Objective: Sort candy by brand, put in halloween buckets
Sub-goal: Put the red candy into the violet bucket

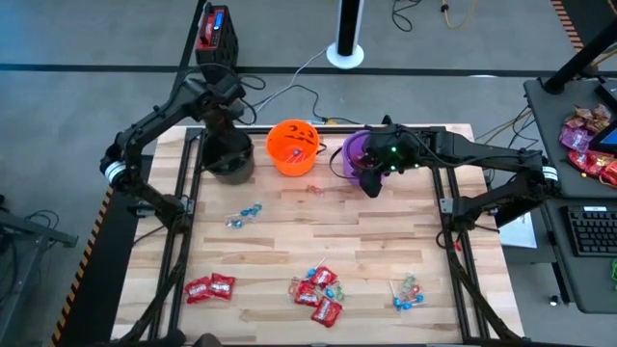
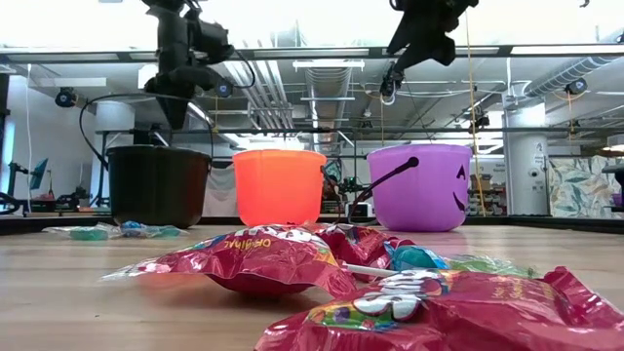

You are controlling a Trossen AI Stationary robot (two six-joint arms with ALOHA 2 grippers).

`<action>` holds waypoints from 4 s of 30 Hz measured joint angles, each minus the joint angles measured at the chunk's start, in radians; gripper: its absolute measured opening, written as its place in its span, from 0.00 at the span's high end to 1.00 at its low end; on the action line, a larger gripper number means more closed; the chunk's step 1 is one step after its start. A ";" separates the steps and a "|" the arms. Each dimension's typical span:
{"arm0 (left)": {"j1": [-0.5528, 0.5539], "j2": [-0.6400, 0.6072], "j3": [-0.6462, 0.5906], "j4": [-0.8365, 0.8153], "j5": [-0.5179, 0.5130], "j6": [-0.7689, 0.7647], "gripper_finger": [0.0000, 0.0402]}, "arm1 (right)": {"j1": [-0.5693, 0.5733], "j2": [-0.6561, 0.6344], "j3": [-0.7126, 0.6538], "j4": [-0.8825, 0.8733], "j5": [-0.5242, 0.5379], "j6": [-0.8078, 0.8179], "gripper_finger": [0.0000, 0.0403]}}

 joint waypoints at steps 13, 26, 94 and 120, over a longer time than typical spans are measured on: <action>-0.529 -0.190 0.083 0.337 0.015 -0.263 0.86 | 0.267 0.090 -0.019 -0.031 -0.184 0.040 0.52; -0.972 -0.207 0.079 0.323 -0.153 -0.268 0.86 | 0.574 0.463 -0.020 0.252 -0.012 0.215 0.52; -1.186 -0.227 0.062 0.221 -0.336 -0.441 0.86 | 0.514 0.592 -0.007 0.344 0.053 0.210 0.64; -1.185 -0.227 0.006 0.241 -0.340 -0.304 0.86 | 0.507 0.616 -0.002 0.285 0.110 0.342 0.88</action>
